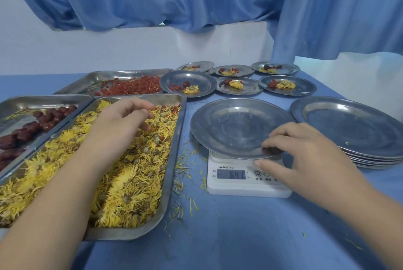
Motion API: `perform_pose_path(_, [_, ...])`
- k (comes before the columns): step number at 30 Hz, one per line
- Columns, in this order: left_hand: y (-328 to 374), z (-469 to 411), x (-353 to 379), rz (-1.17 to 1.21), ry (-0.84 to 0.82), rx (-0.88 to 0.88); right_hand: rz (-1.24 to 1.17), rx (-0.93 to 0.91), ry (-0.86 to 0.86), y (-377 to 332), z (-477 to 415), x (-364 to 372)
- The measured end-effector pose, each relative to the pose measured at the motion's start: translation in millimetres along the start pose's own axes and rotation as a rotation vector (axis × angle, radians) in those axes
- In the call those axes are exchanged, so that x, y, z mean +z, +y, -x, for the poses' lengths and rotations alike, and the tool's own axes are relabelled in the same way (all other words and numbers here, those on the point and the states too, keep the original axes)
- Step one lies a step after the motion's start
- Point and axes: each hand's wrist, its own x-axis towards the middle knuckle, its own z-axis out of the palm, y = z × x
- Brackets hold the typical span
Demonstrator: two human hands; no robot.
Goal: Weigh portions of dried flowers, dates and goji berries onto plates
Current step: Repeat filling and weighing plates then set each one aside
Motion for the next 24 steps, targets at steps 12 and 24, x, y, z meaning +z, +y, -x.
perform_pose_path(12, [5.9, 10.9, 3.2, -0.184, -0.049, 0.02, -0.222, 0.131, -0.042, 30.3, 7.1, -35.3])
perform_pose_path(24, [6.5, 12.8, 2.9, -0.222, -0.069, 0.041, -0.122, 0.217, -0.476, 29.0, 10.9, -22.8])
